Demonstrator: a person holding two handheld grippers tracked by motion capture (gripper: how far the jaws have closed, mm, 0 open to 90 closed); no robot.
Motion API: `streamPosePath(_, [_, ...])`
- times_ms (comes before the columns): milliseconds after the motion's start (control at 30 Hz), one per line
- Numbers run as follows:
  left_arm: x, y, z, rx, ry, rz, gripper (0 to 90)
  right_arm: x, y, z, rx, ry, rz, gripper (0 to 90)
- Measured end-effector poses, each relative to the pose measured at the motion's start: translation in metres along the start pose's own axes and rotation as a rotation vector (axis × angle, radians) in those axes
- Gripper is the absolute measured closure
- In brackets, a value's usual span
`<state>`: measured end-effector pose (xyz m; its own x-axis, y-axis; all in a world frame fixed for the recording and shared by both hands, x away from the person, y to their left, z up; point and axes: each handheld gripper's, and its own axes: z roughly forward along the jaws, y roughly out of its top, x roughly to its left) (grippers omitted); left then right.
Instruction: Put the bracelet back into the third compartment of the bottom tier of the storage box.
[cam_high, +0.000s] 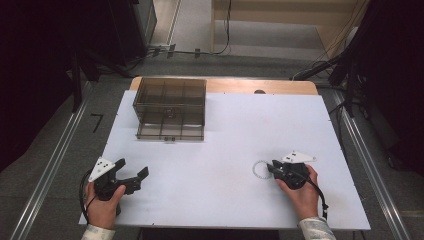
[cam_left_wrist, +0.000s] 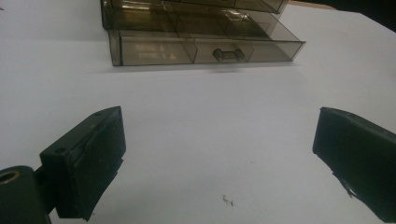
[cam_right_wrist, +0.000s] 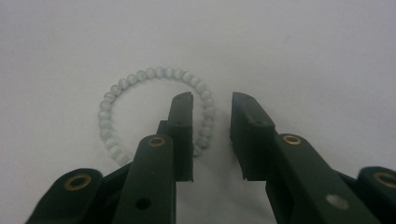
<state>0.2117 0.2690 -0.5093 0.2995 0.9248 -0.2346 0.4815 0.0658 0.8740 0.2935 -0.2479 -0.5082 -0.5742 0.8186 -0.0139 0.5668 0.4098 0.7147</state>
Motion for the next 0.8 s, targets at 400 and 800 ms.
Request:
streamPosePath(400, [-0.0004,-0.0002,0.0004,0.001,0.002,0.0,3.2,0.0011,-0.0013,0.0007,-0.007,0.015,0.016,83.9])
streamPosePath(800, [0.0007,0.0002,-0.0003,-0.001,0.0,0.001,3.2,0.0024,-0.0006,-0.0005,-0.01,0.007,0.007,85.0])
